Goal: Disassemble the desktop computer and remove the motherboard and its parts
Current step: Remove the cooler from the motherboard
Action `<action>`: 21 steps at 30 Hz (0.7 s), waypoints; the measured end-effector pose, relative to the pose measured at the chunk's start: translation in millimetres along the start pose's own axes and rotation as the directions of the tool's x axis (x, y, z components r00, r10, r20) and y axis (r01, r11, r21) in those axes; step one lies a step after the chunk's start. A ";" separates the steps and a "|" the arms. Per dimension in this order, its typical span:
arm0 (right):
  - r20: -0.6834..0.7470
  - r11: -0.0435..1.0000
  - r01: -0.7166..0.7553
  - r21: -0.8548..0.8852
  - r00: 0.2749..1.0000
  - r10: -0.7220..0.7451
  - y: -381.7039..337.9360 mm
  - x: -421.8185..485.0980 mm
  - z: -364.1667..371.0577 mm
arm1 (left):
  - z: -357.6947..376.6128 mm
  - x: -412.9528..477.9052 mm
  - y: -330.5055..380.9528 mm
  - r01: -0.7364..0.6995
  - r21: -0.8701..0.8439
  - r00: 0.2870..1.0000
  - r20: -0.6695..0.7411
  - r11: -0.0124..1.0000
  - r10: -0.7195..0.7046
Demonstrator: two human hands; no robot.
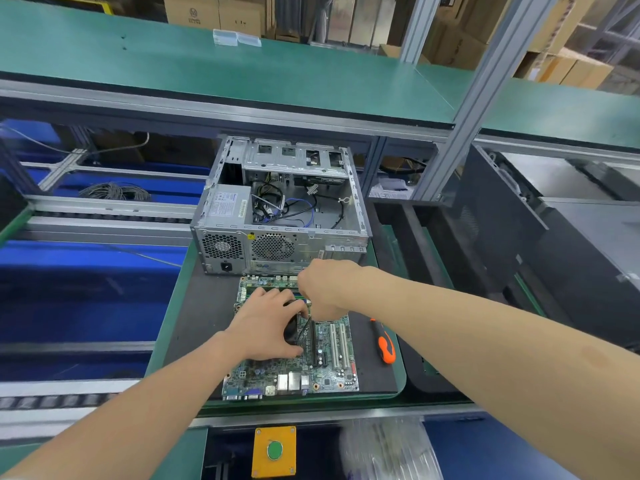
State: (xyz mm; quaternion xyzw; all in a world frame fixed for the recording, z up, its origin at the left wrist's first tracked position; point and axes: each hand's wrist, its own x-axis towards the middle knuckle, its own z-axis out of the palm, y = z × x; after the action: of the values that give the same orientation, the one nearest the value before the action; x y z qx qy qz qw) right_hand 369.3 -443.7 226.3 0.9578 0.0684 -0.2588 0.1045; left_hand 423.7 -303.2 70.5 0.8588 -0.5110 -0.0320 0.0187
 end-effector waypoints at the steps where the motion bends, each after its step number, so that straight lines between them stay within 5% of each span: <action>1: 0.003 1.000 0.003 -0.001 1.000 -0.003 -0.2 0.4 -0.2 | -0.3 -0.1 0.0 0.001 -0.001 1.000 0.006 1.000 -0.001; 21: 0.135 0.989 -0.116 0.096 0.986 0.102 -4.2 18.1 -13.3 | -3.5 -2.7 -0.8 -0.002 -0.055 0.998 -0.063 0.998 -0.001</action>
State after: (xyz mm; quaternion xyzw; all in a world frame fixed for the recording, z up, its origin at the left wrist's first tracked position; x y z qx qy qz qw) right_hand 390.4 -435.1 227.6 0.9454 -0.0047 -0.3176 0.0728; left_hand 423.3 -300.5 74.0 0.8584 -0.5093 -0.0189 0.0587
